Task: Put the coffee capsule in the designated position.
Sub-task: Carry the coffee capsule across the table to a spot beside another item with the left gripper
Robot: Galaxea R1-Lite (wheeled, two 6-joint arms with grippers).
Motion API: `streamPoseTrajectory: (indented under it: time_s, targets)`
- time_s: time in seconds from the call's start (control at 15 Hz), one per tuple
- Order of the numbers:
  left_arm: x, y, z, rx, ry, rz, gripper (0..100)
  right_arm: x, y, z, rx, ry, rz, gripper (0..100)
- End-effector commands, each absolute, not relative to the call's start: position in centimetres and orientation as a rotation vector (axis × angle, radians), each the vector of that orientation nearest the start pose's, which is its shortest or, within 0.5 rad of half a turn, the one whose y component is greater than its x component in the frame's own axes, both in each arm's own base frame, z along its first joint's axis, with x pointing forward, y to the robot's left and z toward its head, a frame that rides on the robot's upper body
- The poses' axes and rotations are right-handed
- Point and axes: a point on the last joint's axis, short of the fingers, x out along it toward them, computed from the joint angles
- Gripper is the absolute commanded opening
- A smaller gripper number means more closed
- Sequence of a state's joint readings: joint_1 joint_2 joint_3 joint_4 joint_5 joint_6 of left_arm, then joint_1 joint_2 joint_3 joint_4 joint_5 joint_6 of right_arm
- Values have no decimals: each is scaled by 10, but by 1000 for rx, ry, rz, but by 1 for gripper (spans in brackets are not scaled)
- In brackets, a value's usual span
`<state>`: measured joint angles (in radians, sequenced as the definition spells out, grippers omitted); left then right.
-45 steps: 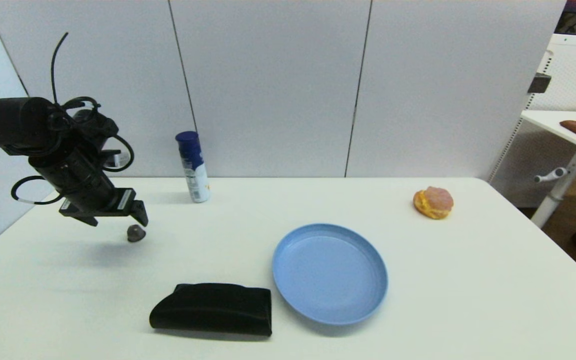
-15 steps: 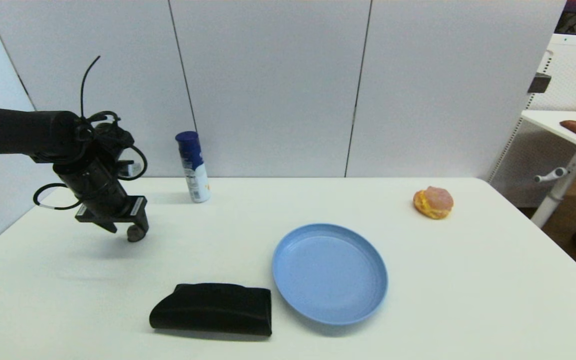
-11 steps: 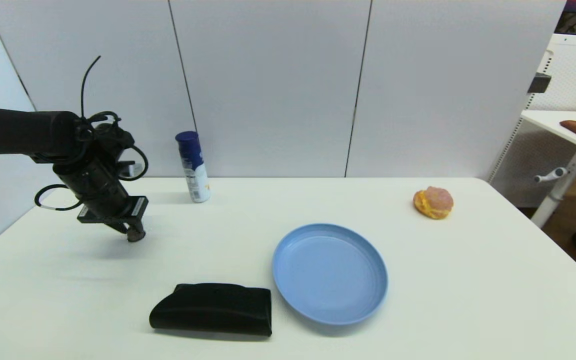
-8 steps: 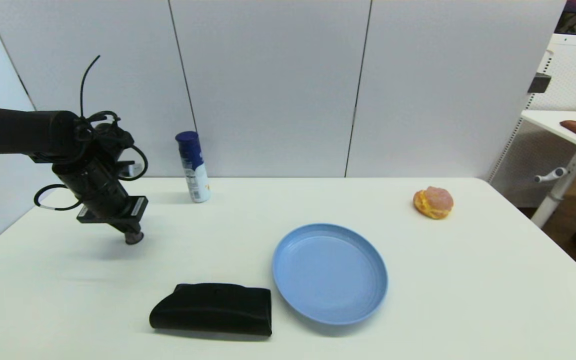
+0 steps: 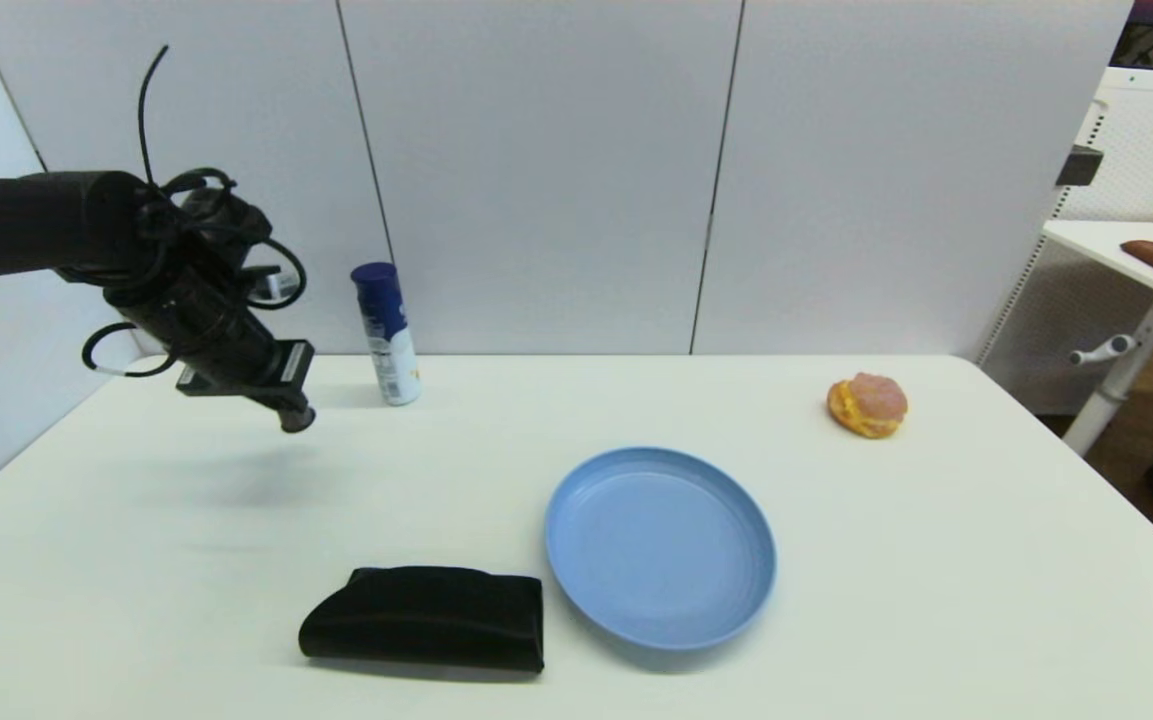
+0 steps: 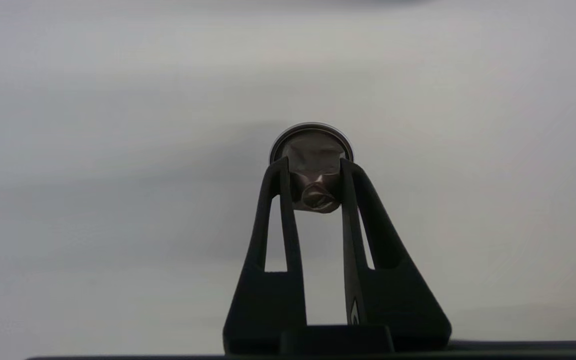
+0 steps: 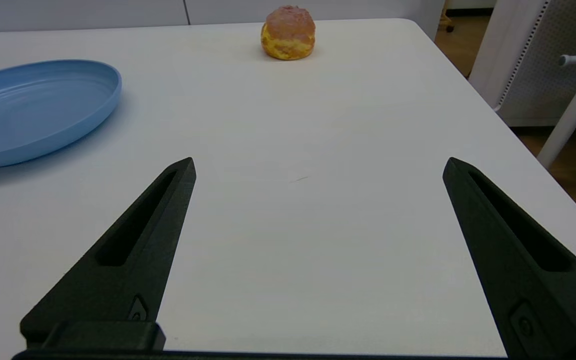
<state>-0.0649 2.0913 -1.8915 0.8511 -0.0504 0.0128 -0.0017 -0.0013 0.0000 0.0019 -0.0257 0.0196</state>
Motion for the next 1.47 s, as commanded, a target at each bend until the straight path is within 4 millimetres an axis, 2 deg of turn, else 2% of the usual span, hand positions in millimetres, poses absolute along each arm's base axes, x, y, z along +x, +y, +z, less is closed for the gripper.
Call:
streamPoseTrajectory:
  time_s: [0.07, 0.33, 0.47, 0.6, 0.8, 1.07, 1.47]
  targets:
    - [406, -109, 215, 2, 864, -312, 0, -23, -1, 75, 20, 1, -28, 100]
    - [400, -200, 184, 47, 840, -490, 0, -23, -1, 75, 20, 1, -28, 100]
    - [396, -232, 175, 64, 799, -557, 0, -23, -1, 75, 20, 1, -28, 100]
    - [393, -253, 170, 69, 751, -603, 0, -23, -1, 75, 20, 1, -28, 100]
    - [391, -271, 167, 67, 690, -644, 0, -23, -1, 75, 20, 1, -28, 100]
    - [396, -284, 156, 60, 645, -665, 0, -23, -1, 75, 20, 1, -28, 100]
    - [398, -289, 144, 65, 666, -669, 0, -23, -1, 75, 20, 1, -28, 100]
